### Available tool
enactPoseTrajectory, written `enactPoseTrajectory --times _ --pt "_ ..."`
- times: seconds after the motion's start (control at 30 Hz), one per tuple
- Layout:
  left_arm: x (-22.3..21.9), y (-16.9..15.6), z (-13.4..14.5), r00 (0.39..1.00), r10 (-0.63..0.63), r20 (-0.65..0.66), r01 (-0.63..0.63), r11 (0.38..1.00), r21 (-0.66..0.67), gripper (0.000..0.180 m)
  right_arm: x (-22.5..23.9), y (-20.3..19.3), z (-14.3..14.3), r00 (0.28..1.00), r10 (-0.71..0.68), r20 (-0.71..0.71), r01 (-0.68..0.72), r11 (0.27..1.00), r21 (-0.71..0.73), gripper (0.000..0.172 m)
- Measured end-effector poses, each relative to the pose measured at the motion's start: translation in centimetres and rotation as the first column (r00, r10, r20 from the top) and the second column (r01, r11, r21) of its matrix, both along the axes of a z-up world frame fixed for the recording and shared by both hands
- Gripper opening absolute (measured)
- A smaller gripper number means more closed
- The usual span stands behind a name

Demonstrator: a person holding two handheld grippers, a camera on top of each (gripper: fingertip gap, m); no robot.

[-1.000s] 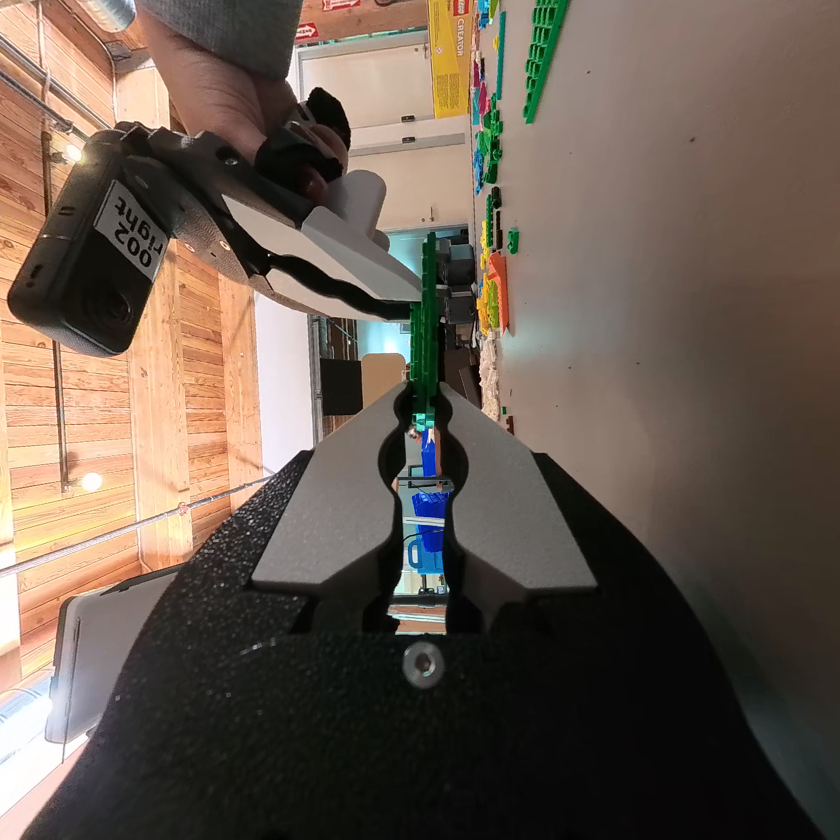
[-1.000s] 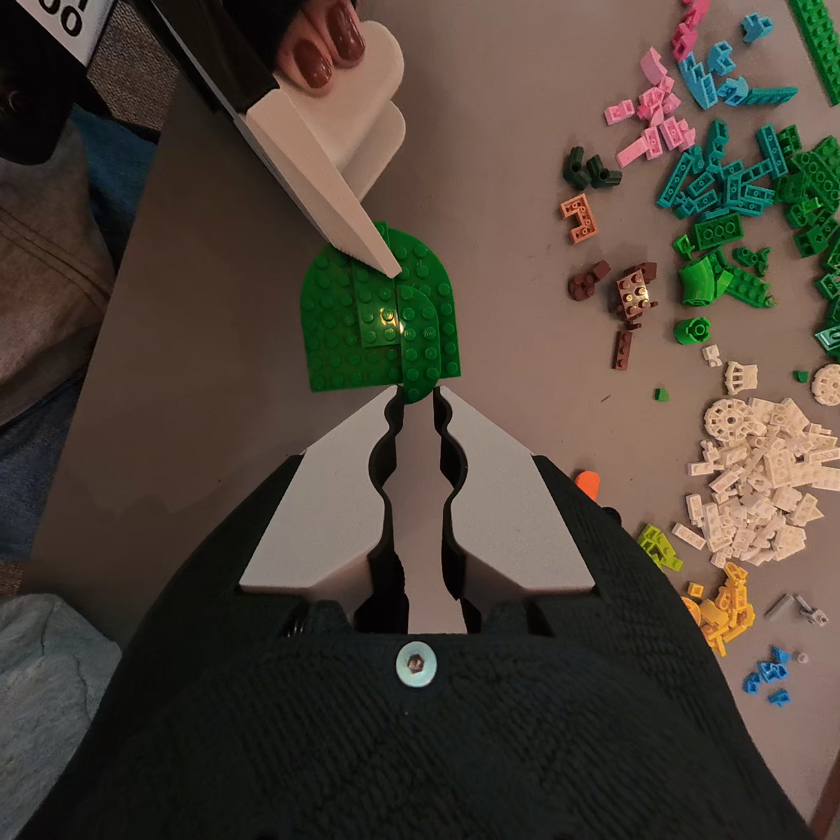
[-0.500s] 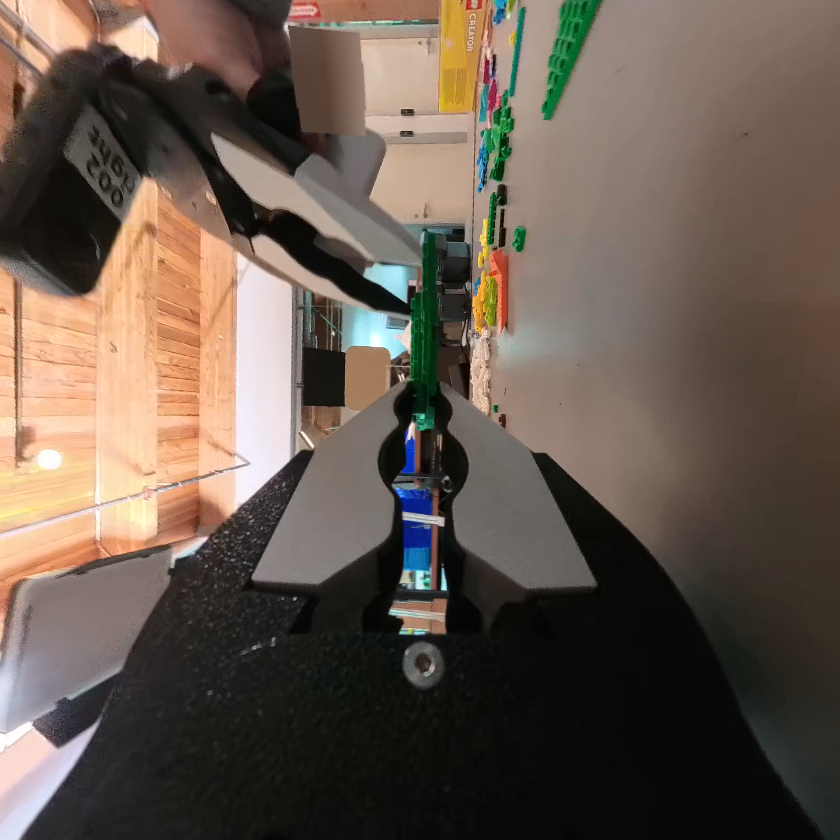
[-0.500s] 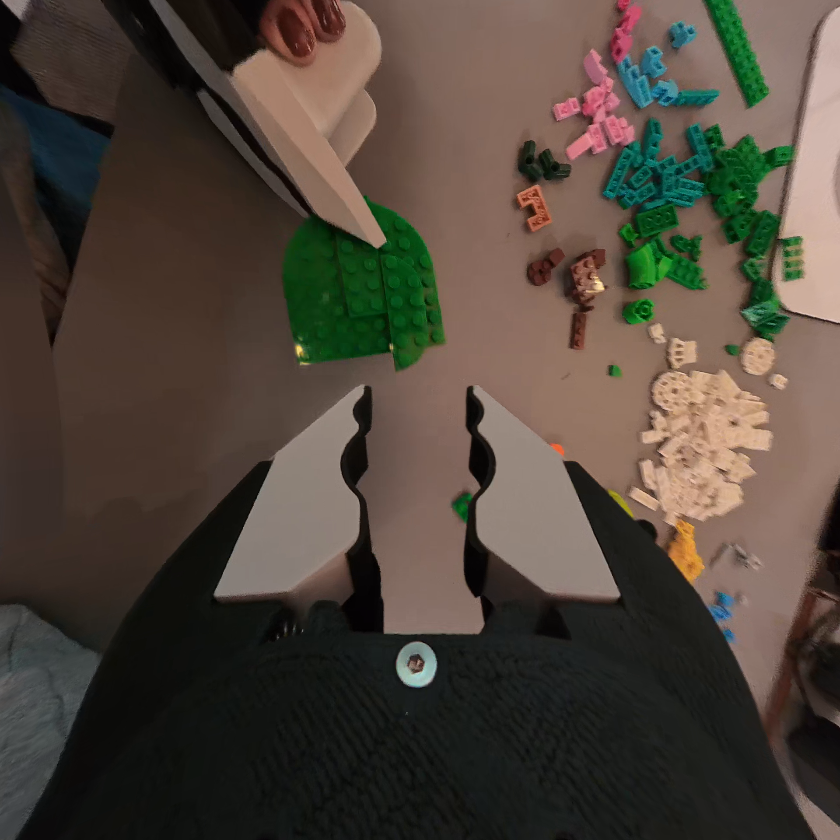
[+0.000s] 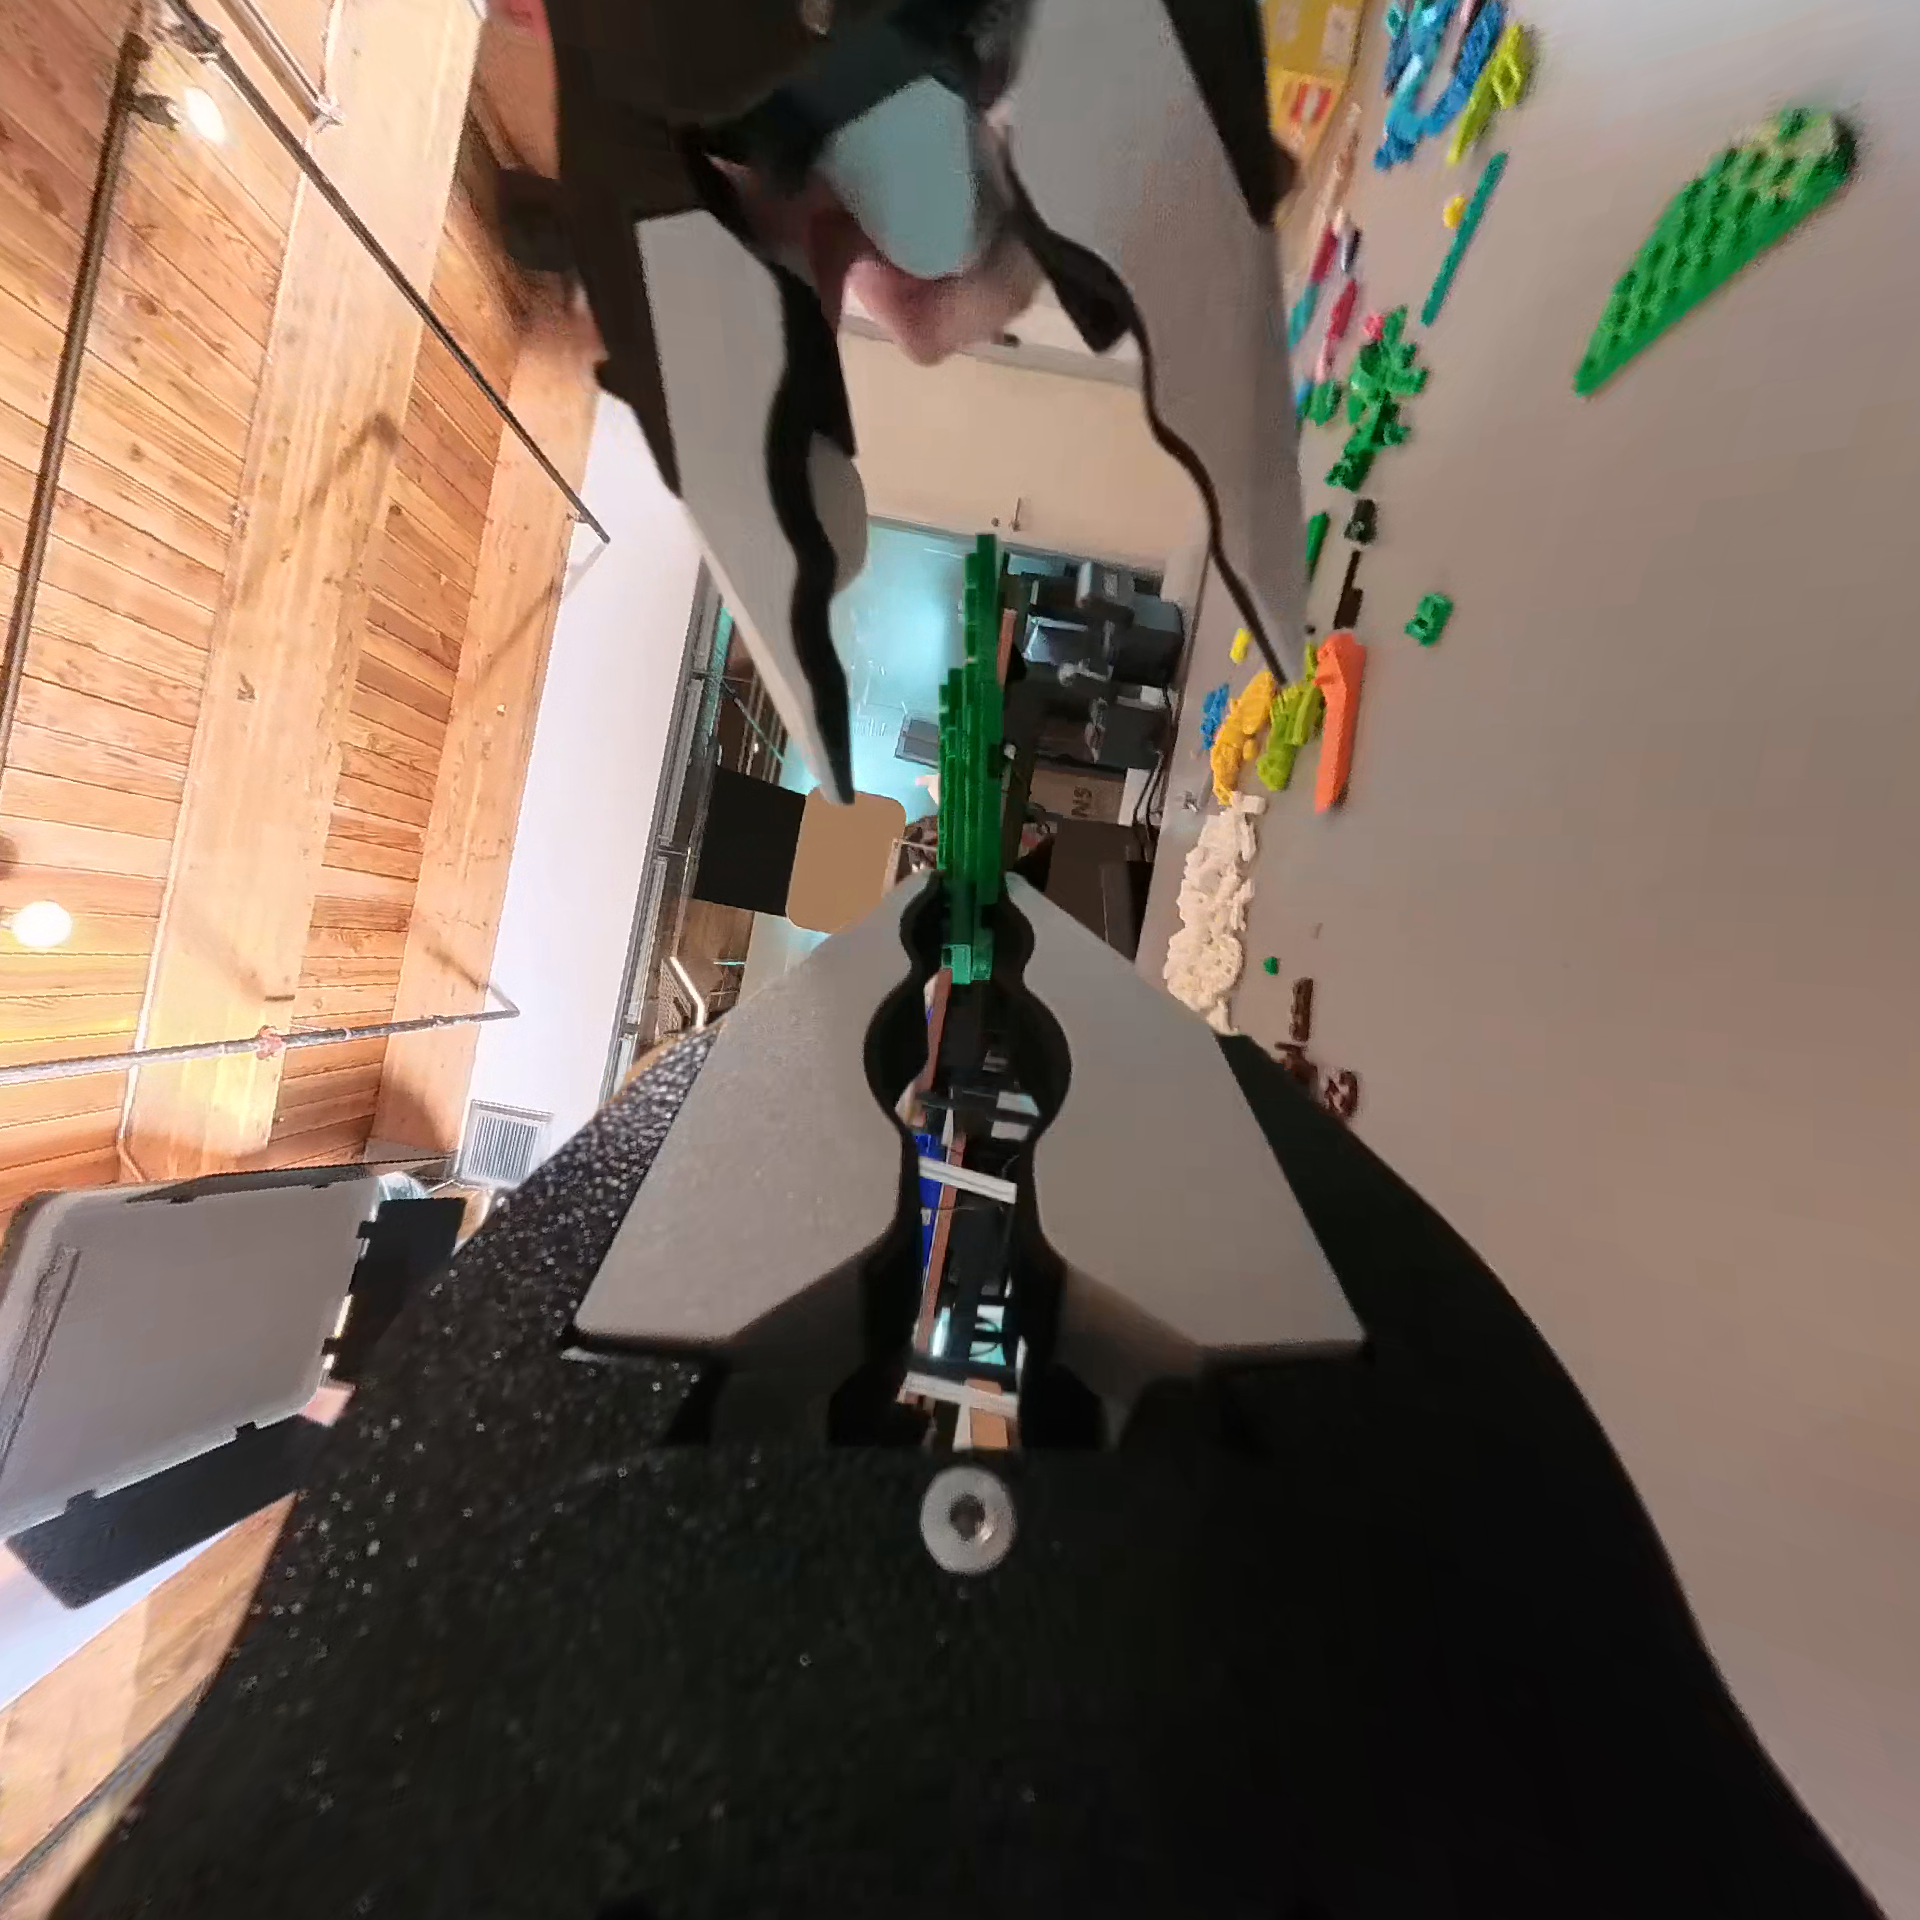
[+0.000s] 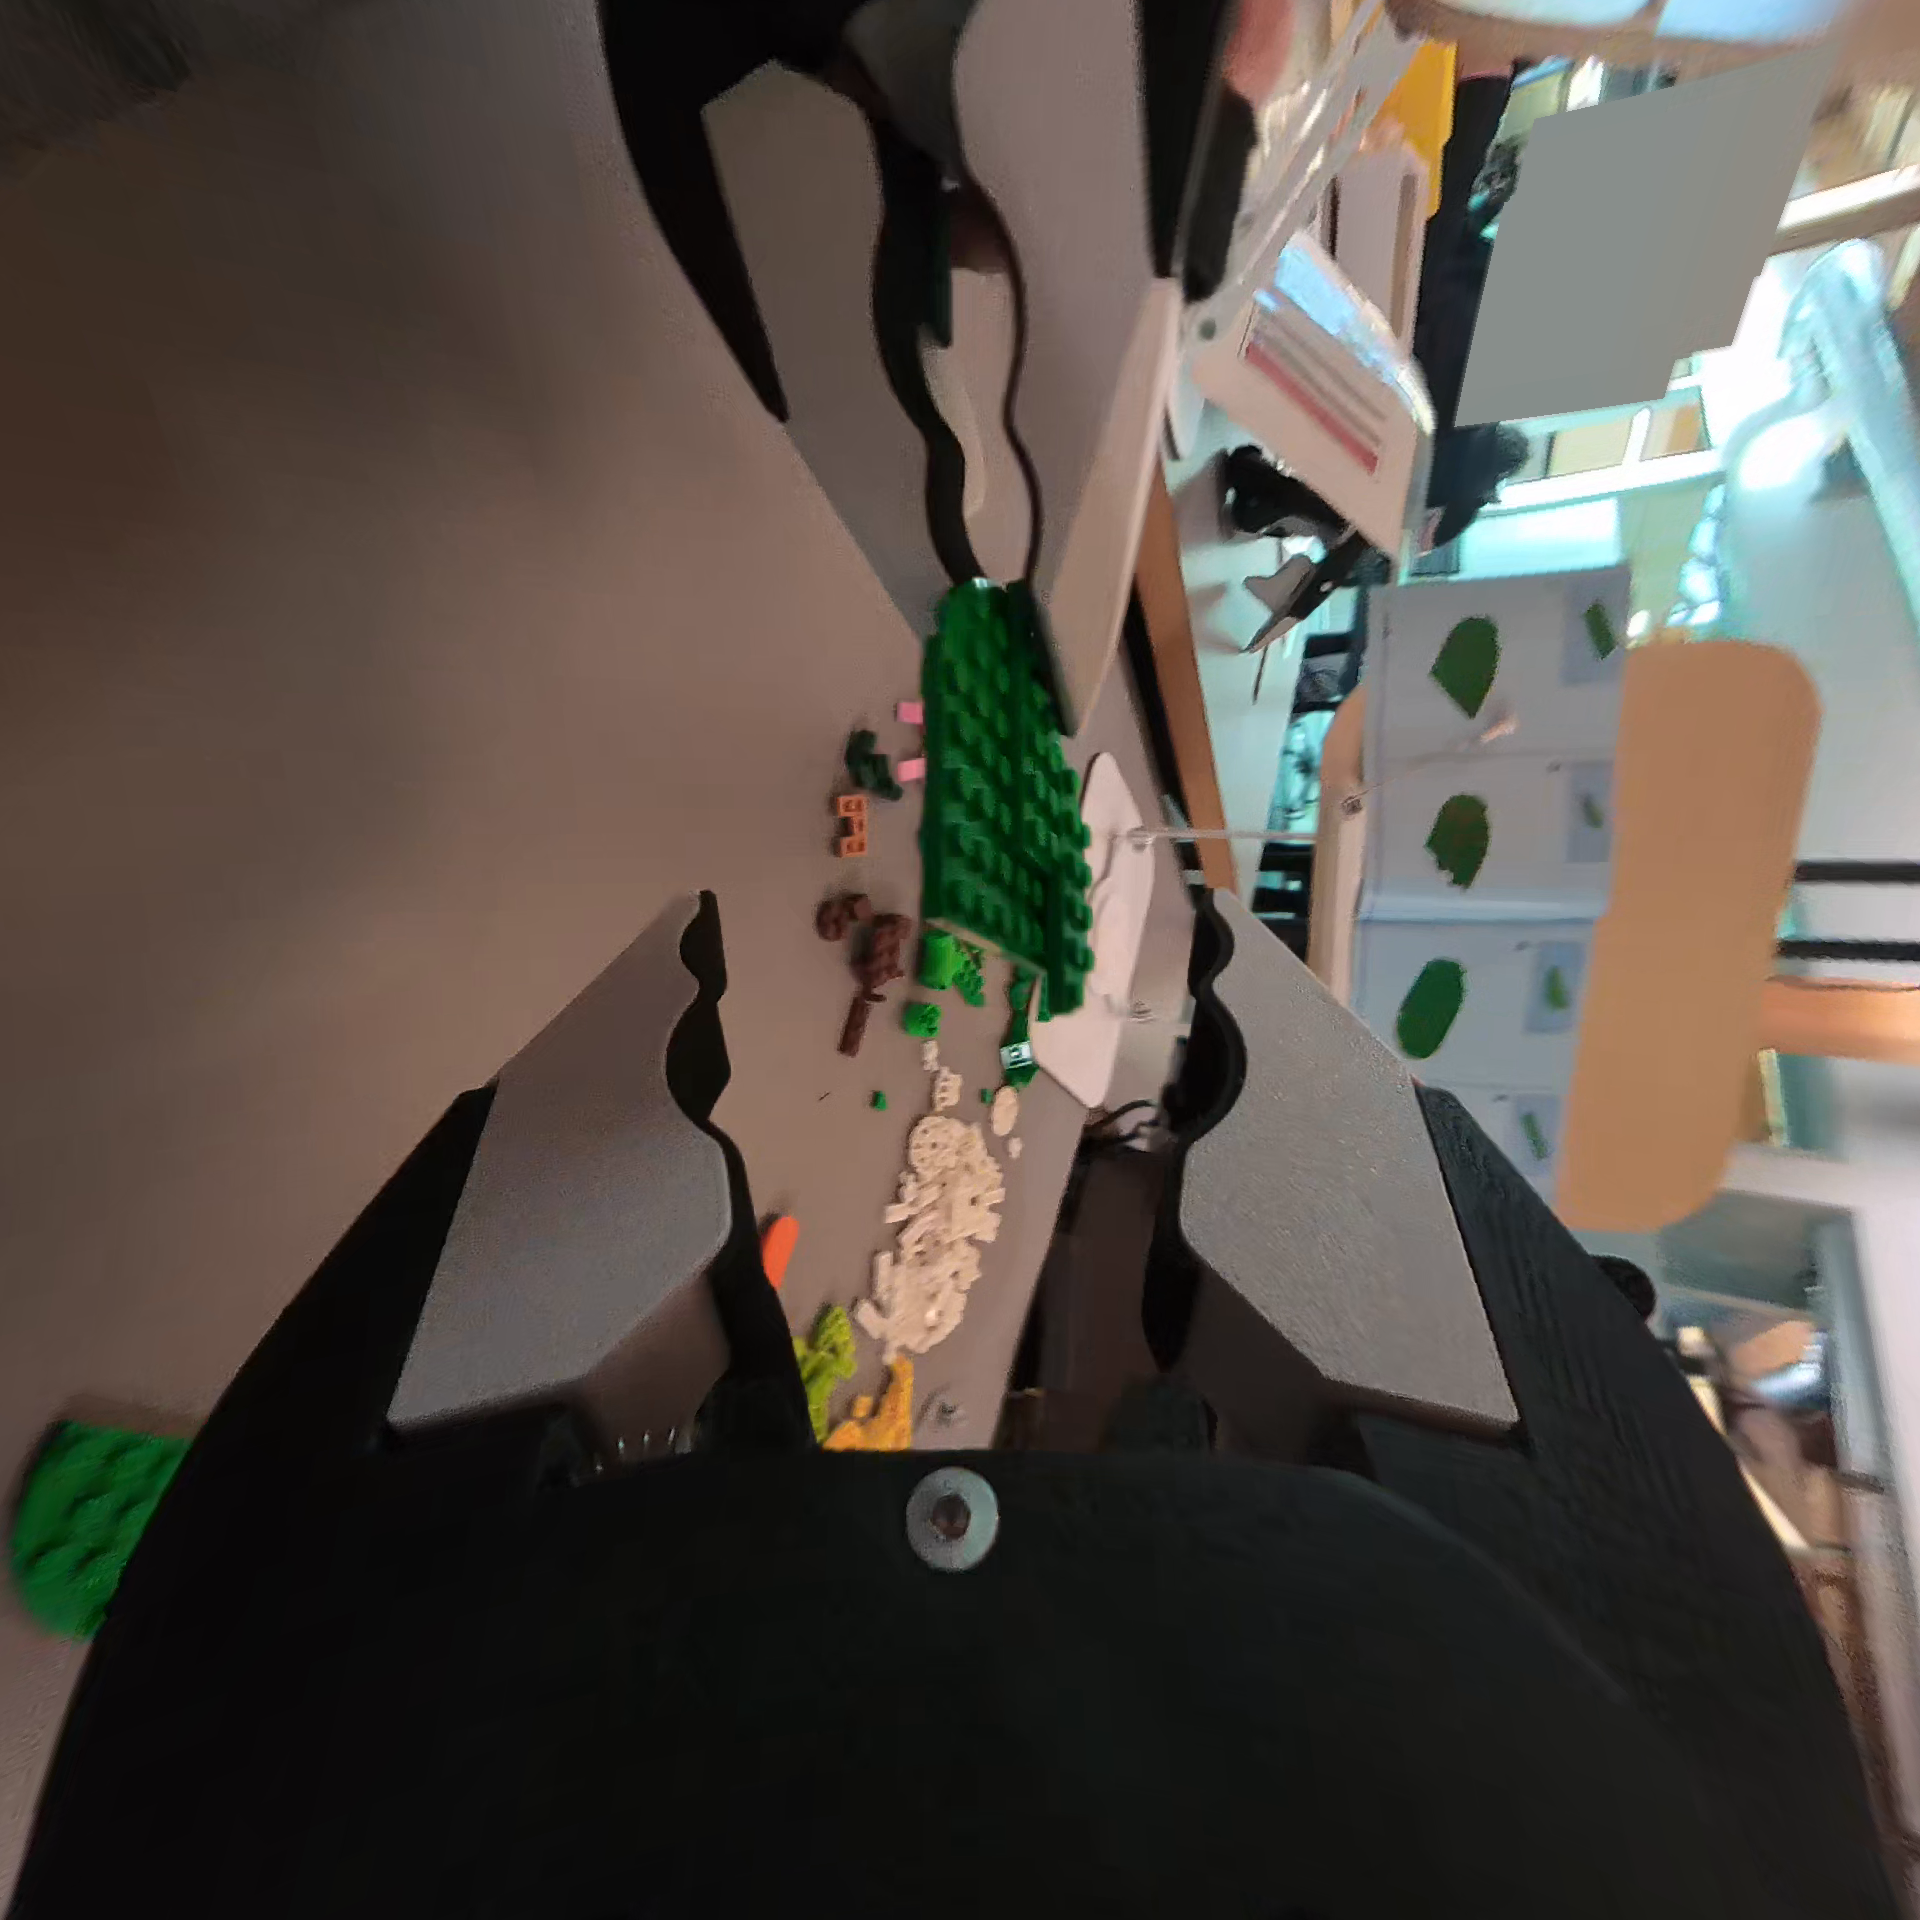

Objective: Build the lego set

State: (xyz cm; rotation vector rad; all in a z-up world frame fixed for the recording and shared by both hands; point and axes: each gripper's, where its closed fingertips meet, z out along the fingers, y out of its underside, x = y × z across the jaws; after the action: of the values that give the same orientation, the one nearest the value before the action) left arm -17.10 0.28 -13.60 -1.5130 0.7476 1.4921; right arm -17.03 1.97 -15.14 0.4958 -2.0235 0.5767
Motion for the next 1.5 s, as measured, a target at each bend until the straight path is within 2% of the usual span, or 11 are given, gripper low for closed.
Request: enactPoseTrajectory --times 0.1,0.23,0.53,0.73,0.87,0.97,1.13,1.37,1.5 --pt "1.0 -0.1 1.2 1.000 -0.031 0.002 0.031 0.999 0.021 0.004 0.3 -1.0 0.5 0.996 0.040 -0.083 -0.039 0.999 0.018 0.078" --pt "1.5 -0.3 1.9 0.999 -0.044 -0.003 0.044 0.999 0.029 0.004 0.5 -1.6 1.0 0.991 0.057 -0.122 -0.057 0.998 0.009 0.066" --pt "1.8 -0.1 1.8 0.999 -0.041 -0.006 0.041 0.999 0.013 0.004 0.5 -1.9 0.8 0.989 0.056 -0.134 -0.054 0.998 0.022 0.055" --pt "1.9 0.1 1.7 0.999 -0.040 -0.007 0.041 0.999 0.010 0.005 0.2 -1.4 1.6 0.980 0.038 -0.196 -0.033 0.999 0.030 0.034" --pt "1.8 0.2 1.7 0.999 -0.035 -0.003 0.035 0.999 0.010 0.005 0.0 -1.4 1.9 0.974 0.022 -0.224 -0.017 0.999 0.028 0.028" --pt "1.9 0.3 1.4 0.999 -0.037 0.008 0.037 0.999 0.002 0.004 -0.2 -1.4 2.5 0.950 0.019 -0.311 -0.005 0.999 0.046 0.008" --pt "1.8 0.3 1.3 0.999 -0.033 0.039 0.033 0.999 -0.005 0.004 -0.5 -1.3 2.3 0.942 -0.003 -0.334 0.035 0.995 0.090 0.007" --pt "1.8 0.7 0.2 0.996 -0.041 0.083 0.045 0.998 -0.047 0.004 -0.4 -0.9 1.1 0.973 -0.027 -0.229 0.055 0.991 0.119 0.006" --pt "1.7 0.7 0.2 0.992 -0.049 0.112 0.053 0.998 -0.034 0.004 -0.5 -0.9 1.2 0.965 -0.032 -0.260 0.068 0.989 0.133 0.007"
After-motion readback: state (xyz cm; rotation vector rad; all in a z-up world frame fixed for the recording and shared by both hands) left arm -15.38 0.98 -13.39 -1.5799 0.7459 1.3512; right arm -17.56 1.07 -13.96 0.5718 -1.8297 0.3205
